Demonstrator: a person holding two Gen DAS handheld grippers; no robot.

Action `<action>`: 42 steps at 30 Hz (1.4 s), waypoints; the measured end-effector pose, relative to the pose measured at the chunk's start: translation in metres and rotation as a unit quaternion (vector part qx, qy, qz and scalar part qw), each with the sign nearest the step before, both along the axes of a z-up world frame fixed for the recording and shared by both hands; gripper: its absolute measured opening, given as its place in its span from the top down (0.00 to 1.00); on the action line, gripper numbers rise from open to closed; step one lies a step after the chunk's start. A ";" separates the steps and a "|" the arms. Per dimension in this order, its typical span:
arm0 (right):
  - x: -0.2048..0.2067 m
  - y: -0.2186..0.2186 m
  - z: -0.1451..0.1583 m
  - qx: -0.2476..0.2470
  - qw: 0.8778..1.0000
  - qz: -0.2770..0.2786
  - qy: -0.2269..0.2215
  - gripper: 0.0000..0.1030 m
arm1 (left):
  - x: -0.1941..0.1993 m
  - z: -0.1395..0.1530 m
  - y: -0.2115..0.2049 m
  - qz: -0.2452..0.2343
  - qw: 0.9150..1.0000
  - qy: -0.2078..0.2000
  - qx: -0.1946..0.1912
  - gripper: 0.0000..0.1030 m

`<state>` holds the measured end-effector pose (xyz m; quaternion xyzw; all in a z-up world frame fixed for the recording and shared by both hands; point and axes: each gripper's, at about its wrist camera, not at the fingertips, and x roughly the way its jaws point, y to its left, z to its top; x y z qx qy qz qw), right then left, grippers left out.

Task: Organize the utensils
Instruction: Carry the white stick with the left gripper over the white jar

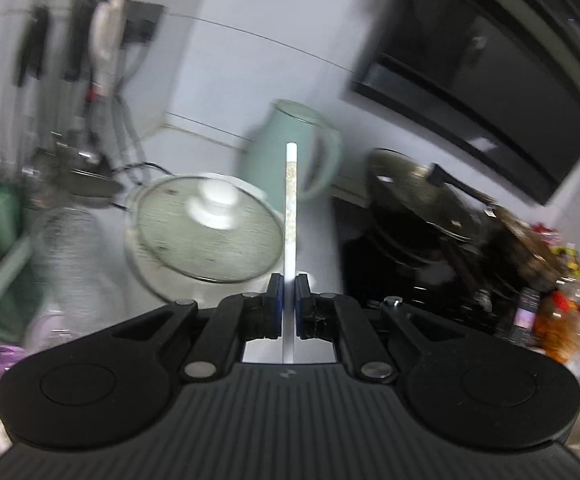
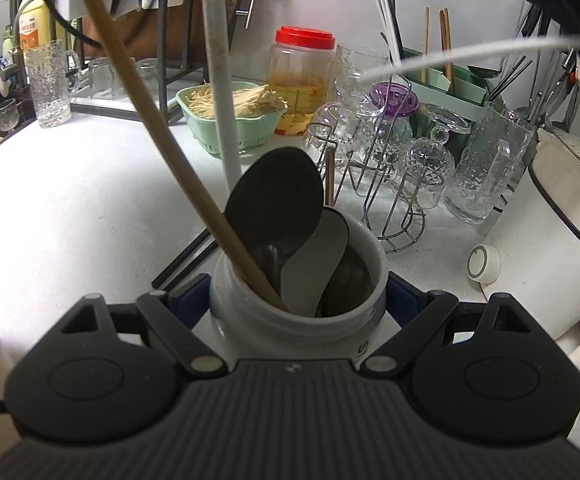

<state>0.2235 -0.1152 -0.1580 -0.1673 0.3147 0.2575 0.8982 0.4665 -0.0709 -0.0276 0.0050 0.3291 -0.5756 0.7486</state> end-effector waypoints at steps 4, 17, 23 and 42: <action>0.001 -0.001 0.000 0.000 1.000 0.007 0.001 0.11 | -0.001 -0.017 -0.008 -0.055 0.998 0.011 -0.030 0.94; 0.005 -0.001 0.001 -0.003 1.000 0.011 0.008 0.11 | 0.003 -0.068 -0.021 -0.133 0.986 0.067 -0.074 0.94; 0.006 -0.001 0.001 -0.003 1.000 0.010 0.007 0.11 | -0.006 -0.077 -0.022 -0.144 0.986 0.063 -0.060 0.94; -0.003 -0.004 -0.002 0.012 1.000 0.000 -0.011 0.11 | -0.043 -0.045 0.040 -0.073 0.996 0.036 0.035 0.94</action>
